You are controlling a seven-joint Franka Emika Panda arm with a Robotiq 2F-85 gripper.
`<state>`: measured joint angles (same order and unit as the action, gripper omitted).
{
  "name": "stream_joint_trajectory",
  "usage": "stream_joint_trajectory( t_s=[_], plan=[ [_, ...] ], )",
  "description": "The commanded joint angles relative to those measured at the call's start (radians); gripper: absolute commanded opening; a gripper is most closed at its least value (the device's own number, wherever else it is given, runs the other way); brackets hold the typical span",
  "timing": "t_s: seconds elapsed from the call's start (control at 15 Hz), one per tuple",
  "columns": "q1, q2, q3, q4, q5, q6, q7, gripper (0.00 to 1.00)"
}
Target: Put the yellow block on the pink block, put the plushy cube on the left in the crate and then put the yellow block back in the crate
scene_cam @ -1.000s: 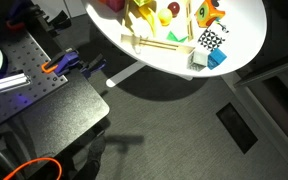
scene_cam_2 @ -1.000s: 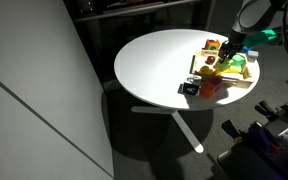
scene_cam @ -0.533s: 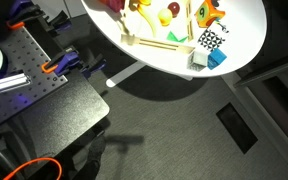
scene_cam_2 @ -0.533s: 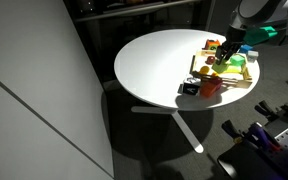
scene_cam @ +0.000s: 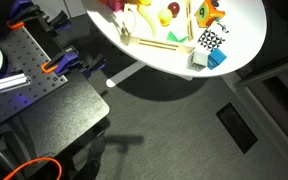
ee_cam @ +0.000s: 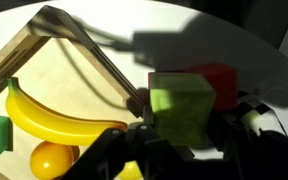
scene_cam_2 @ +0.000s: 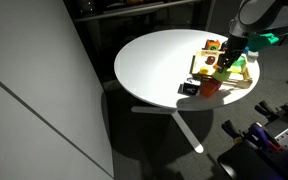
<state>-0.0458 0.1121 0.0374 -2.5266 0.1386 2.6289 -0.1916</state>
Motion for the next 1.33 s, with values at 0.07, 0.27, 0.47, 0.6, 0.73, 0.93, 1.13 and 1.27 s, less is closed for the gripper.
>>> stream_joint_trajectory(
  t_s=[0.07, 0.27, 0.47, 0.6, 0.73, 0.93, 1.13, 1.27],
  plan=[
    [0.006, 0.006, 0.010, -0.031, 0.033, 0.045, -0.056, 0.30],
    [0.008, 0.028, 0.016, -0.048, 0.013, 0.137, -0.066, 0.30],
    [0.002, 0.060, 0.025, -0.051, 0.007, 0.204, -0.075, 0.30],
    [-0.003, 0.077, 0.031, -0.050, 0.004, 0.227, -0.074, 0.80],
    [-0.004, 0.080, 0.034, -0.051, 0.005, 0.228, -0.073, 0.86],
    [-0.004, 0.081, 0.045, -0.054, 0.005, 0.228, -0.062, 1.00],
    [0.003, 0.061, 0.049, -0.063, -0.004, 0.227, -0.045, 1.00],
    [0.012, 0.044, 0.046, -0.071, -0.017, 0.242, -0.031, 1.00]
  ],
)
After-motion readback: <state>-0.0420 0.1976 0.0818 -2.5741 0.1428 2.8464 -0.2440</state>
